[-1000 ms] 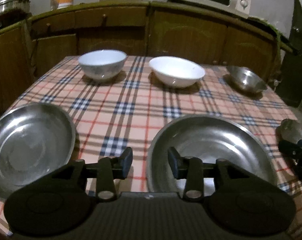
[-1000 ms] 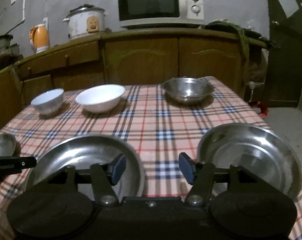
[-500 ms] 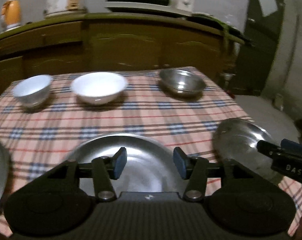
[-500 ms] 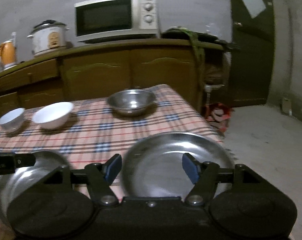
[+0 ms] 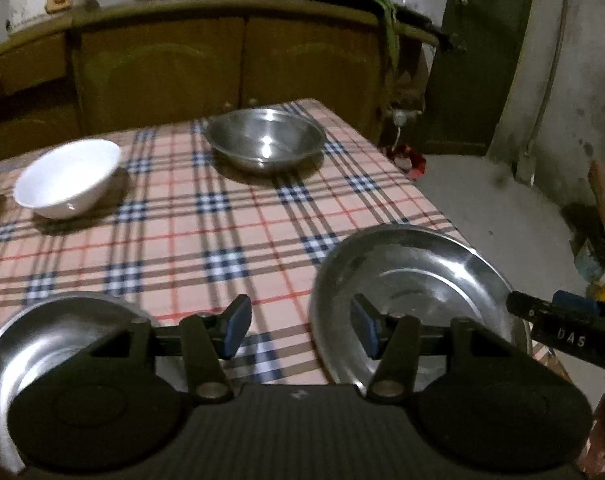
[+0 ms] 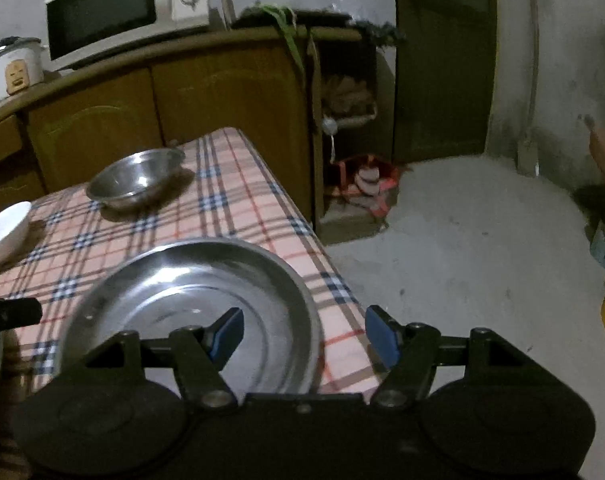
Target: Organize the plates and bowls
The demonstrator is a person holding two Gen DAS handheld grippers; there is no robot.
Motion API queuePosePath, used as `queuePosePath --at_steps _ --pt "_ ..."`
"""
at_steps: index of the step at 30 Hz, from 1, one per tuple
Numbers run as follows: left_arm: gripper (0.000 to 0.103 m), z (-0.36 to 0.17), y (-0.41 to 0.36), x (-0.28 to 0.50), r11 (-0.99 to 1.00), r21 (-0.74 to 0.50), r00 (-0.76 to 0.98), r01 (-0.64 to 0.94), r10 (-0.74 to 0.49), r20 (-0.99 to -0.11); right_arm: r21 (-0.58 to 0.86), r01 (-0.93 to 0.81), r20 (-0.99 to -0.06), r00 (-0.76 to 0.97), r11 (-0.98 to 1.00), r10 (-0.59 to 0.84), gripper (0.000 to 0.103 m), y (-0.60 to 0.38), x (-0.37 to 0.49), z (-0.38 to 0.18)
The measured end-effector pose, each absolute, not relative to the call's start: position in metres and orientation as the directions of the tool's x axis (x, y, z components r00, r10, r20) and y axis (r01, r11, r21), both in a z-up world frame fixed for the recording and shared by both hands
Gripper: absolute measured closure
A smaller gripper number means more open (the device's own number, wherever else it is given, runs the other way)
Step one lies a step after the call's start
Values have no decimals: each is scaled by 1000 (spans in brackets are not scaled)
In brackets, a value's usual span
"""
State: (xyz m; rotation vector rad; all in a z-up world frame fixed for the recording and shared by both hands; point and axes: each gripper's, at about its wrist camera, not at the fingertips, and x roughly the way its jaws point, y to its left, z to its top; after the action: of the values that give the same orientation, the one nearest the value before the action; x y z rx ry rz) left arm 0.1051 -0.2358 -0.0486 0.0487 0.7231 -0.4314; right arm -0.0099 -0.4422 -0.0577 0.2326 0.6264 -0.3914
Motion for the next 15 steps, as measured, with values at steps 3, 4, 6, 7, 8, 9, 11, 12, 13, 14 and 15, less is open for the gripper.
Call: queuePosePath --at_steps 3,4,6,7,8,9,11,12,13,14,15 --pt "47 -57 -246 114 916 -92 651 391 -346 -675 140 418 -630 737 898 -245 23 -453 -4 -66" --pt "47 -59 -249 117 918 -83 647 389 -335 -685 150 413 -634 738 898 -233 23 -455 -3 -68" --pt "47 -65 -254 123 921 -70 637 383 -319 -702 166 400 -643 737 901 -209 23 -457 1 -73" --pt "48 -68 -255 126 922 -74 628 380 -316 -712 169 395 -647 735 903 -201 23 -457 4 -73" --pt "49 -71 -256 129 922 -83 616 377 -317 -721 177 387 -650 736 905 -188 23 -457 6 -75" --pt "50 -73 -257 131 924 -90 605 373 -316 -731 187 377 -652 738 907 -172 23 -457 7 -77" --pt "62 -77 -260 135 924 -95 588 370 -312 -746 201 368 -659 737 908 -153 24 -458 10 -80" --pt "69 -78 -261 137 923 -100 577 371 -314 -754 208 364 -660 737 908 -145 26 -459 11 -81" --pt "75 -81 -262 138 920 -110 565 376 -322 -760 210 364 -661 737 907 -142 32 -459 12 -82" --pt "79 -83 -263 139 916 -117 555 384 -330 -763 215 361 -659 740 907 -138 50 -459 13 -82" --pt "82 -84 -263 138 914 -118 560 387 -335 -758 214 366 -659 738 906 -142 61 -458 14 -83"
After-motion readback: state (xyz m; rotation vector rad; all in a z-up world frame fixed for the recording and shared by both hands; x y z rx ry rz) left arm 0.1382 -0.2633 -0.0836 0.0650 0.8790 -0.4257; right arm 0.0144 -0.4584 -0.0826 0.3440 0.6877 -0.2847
